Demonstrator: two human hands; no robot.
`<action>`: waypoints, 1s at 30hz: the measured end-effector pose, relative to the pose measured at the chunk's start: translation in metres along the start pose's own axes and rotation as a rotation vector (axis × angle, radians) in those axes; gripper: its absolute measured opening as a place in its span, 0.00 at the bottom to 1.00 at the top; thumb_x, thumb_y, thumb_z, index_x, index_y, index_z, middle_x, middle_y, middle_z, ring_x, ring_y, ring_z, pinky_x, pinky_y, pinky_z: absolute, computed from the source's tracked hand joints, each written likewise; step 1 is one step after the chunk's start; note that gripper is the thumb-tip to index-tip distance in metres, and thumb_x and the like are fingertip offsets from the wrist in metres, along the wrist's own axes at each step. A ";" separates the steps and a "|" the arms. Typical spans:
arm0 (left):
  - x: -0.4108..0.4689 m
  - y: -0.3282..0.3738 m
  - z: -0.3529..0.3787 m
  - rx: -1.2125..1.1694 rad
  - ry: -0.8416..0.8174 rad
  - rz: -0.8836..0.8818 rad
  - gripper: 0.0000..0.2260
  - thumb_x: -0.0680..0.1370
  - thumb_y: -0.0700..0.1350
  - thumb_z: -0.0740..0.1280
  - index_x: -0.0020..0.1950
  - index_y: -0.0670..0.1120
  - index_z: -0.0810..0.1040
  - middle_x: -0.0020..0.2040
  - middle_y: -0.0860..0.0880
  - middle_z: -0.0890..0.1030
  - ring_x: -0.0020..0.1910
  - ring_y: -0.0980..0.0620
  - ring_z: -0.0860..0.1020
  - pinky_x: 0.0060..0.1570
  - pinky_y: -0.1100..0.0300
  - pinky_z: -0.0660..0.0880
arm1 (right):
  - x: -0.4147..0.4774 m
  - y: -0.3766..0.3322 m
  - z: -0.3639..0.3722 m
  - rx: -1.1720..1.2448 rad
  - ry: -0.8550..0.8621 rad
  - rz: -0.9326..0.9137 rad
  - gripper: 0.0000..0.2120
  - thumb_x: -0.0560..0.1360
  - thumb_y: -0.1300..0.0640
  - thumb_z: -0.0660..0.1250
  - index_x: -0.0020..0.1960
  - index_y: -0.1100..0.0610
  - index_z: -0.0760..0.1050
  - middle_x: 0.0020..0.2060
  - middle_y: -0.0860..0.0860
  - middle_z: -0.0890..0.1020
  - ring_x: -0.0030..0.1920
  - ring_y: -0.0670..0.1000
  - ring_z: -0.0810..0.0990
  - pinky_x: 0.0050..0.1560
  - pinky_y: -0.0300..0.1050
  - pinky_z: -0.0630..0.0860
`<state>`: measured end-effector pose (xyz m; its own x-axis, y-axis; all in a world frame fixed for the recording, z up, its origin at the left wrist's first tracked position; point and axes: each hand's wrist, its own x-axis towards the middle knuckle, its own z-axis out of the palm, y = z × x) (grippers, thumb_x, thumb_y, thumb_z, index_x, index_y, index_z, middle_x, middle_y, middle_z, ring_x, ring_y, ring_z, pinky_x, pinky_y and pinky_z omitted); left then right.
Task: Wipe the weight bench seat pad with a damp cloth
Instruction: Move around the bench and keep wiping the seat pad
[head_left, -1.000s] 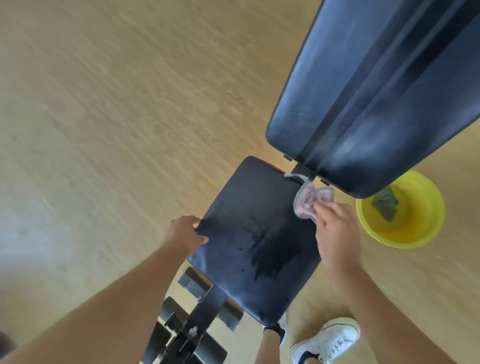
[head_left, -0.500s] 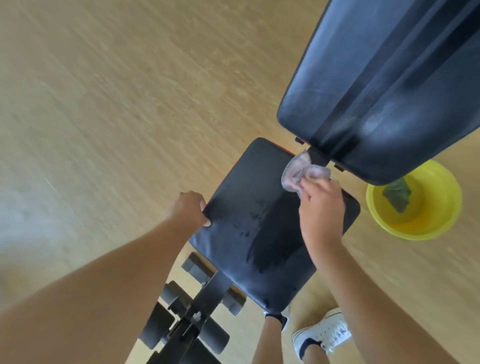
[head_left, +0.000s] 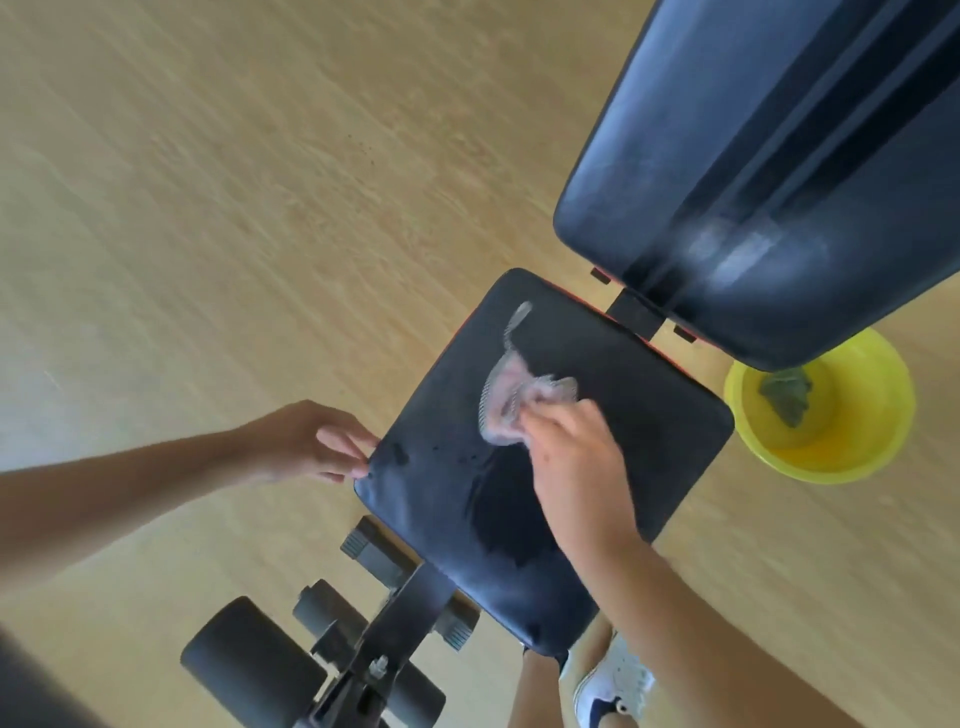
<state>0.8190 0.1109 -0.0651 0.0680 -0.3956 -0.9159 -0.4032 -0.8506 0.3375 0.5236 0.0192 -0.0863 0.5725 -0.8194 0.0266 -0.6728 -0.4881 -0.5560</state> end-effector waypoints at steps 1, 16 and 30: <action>0.001 -0.004 0.007 -0.057 0.071 0.008 0.12 0.71 0.39 0.79 0.54 0.48 0.87 0.48 0.47 0.89 0.48 0.49 0.88 0.44 0.64 0.83 | -0.024 -0.016 0.009 0.026 -0.137 -0.231 0.07 0.74 0.66 0.71 0.51 0.60 0.84 0.45 0.53 0.84 0.47 0.54 0.78 0.46 0.48 0.79; 0.003 -0.038 0.046 -0.368 0.380 0.004 0.05 0.67 0.45 0.82 0.41 0.52 0.90 0.38 0.41 0.88 0.33 0.46 0.79 0.37 0.58 0.73 | -0.034 -0.048 0.036 -0.047 -0.280 -0.642 0.11 0.75 0.64 0.70 0.58 0.63 0.83 0.51 0.55 0.86 0.52 0.52 0.79 0.54 0.46 0.80; -0.017 -0.044 0.064 -0.414 0.413 0.030 0.11 0.74 0.34 0.71 0.49 0.47 0.88 0.49 0.48 0.88 0.46 0.52 0.83 0.43 0.68 0.75 | -0.041 -0.102 0.086 0.028 -0.259 -0.484 0.10 0.70 0.68 0.73 0.49 0.60 0.84 0.41 0.53 0.83 0.42 0.54 0.77 0.42 0.44 0.75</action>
<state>0.7771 0.1772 -0.0785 0.4459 -0.4528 -0.7721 -0.0257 -0.8687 0.4947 0.6086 0.1286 -0.1026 0.9126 -0.4006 0.0814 -0.2928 -0.7797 -0.5534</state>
